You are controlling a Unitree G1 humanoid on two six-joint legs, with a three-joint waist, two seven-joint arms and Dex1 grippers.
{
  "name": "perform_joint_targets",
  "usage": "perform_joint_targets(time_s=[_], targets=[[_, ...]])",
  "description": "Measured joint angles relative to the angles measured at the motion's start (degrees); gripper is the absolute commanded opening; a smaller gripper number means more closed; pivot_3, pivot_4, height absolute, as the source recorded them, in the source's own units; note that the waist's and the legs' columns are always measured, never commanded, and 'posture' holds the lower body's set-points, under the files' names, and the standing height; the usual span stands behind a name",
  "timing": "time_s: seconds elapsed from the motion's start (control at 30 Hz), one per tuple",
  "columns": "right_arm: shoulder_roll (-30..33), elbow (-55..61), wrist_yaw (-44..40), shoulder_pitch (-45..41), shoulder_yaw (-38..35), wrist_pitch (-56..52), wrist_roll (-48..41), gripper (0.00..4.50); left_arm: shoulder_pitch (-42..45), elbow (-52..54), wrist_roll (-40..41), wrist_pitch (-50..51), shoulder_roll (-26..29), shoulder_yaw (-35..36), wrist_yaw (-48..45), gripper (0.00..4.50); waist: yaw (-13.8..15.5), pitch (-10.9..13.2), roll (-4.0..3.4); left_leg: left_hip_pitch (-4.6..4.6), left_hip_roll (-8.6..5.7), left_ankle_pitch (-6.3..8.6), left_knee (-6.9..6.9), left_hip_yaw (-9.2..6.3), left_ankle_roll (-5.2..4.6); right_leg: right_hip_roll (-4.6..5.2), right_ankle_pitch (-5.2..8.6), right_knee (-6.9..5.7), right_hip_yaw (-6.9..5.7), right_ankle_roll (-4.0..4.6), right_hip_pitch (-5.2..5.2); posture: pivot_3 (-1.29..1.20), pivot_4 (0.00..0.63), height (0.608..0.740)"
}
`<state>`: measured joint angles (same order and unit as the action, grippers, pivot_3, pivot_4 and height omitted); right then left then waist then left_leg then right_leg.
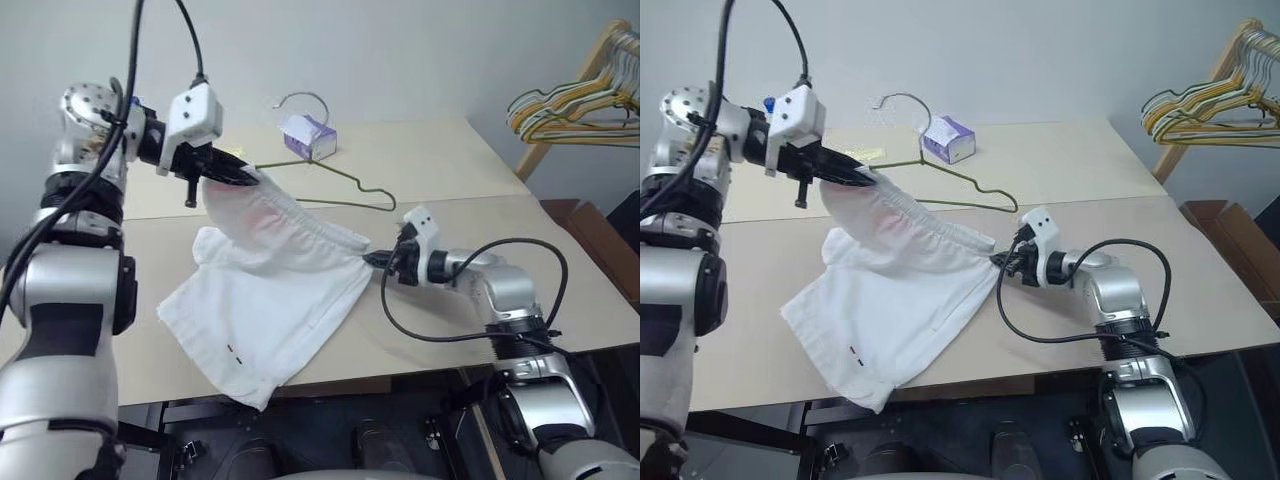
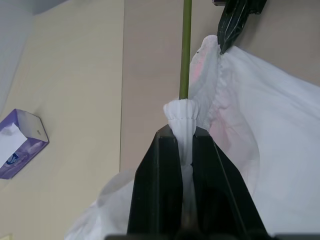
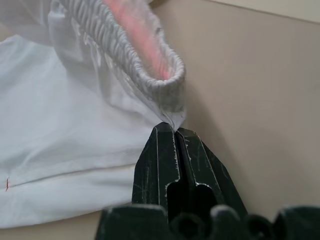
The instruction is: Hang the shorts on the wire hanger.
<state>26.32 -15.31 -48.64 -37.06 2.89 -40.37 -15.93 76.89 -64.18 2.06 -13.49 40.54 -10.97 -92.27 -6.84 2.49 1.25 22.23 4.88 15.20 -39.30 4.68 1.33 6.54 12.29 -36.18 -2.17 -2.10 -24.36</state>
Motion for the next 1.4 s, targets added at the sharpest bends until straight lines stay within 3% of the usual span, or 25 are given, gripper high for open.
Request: perform_joint_targets(time_s=[0.27,0.63,0.8,0.97,1.17,1.4], targets=[[4.82,-1.21,-2.90,-1.42,-1.09,2.62,-0.16,0.04,-3.10,3.20,5.27,0.51,1.83,-4.35,-0.03,0.00,-0.01,0.00,0.00,0.00,0.00,0.00,0.00,0.00,-0.01,0.00,0.00,0.01,0.00,0.00,0.01,-0.06,0.000,0.740],[8.18,-0.84,-4.59,-2.68,-1.04,3.98,-0.06,0.04,-3.23,2.15,3.02,-0.55,1.64,-5.67,-0.01,0.00,-0.11,0.00,0.00,0.00,0.00,0.00,0.00,0.01,0.00,0.00,0.00,0.05,0.00,0.00,0.00,-0.07,0.000,0.740],[15.00,5.73,-9.79,-3.14,3.70,8.97,3.33,0.04,-3.24,1.59,1.19,-1.25,0.58,-4.56,0.04,0.00,0.01,0.01,-0.01,0.03,-0.01,0.01,0.00,0.01,-0.02,0.01,0.02,0.06,0.00,-0.03,-0.02,-0.08,0.000,0.740],[19.79,11.09,-15.10,-12.00,8.23,8.75,6.20,0.04,-3.27,2.05,0.20,-1.27,-0.48,-2.86,0.28,0.00,-0.33,0.01,-0.01,-0.03,0.02,0.01,-0.02,0.05,-0.02,0.00,0.03,0.08,0.04,-0.02,-0.06,-0.09,0.000,0.740],[19.26,12.61,-18.44,-22.66,13.86,4.13,8.64,0.04,-3.30,2.39,-0.48,-1.17,-1.42,-1.08,2.61,0.00,-0.29,0.01,-0.01,0.01,0.01,0.01,-0.02,0.07,-0.02,0.01,0.02,0.02,0.04,-0.02,-0.08,-0.08,0.000,0.740],[15.13,12.22,-17.84,-26.03,16.74,1.18,10.76,0.04,-3.84,3.05,-0.53,0.21,-1.96,1.19,3.86,0.00,-0.08,0.01,-0.02,0.10,0.00,0.01,-0.03,0.05,-0.02,0.02,0.01,-0.05,0.00,-0.03,-0.10,-0.08,0.000,0.740]])
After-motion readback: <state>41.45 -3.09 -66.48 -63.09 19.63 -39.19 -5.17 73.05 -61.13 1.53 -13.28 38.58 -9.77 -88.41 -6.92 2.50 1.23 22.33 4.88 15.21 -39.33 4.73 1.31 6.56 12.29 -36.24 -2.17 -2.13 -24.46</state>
